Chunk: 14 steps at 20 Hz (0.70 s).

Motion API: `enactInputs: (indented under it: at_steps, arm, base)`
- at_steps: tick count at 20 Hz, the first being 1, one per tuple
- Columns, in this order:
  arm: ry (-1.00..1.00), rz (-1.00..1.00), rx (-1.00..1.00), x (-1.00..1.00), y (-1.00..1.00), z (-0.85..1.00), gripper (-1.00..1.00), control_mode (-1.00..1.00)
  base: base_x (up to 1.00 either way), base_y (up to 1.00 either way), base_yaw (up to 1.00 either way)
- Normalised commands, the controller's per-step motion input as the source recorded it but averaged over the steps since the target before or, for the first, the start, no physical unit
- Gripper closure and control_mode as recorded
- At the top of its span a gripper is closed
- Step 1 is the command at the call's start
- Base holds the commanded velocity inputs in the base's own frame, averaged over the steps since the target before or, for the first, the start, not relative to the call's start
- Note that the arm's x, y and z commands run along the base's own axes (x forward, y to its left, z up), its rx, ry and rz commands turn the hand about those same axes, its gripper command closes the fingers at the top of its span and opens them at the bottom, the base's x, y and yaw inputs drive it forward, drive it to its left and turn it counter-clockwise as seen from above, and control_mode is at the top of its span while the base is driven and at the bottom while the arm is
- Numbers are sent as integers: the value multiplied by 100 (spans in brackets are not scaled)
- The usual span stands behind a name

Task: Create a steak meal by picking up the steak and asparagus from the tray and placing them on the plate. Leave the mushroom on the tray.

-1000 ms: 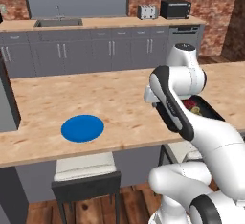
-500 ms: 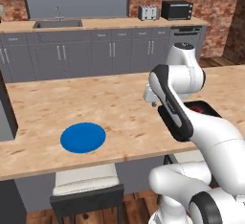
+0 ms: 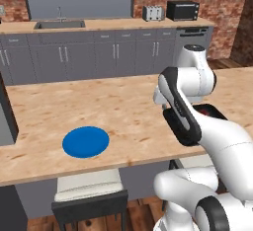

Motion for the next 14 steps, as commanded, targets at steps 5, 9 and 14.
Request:
enactInputs:
  at_steps: [5,9,14]
  arm:
    - [0,-15,0,4,-52,-25,-100,-100]
    - [2,-17,0,19,-54,-44,-100,-100]
    - [4,-17,4,41,-53,-47,-100,-100]
  base:
    - [0,0,0]
    - [0,0,0]
    - [0,0,0]
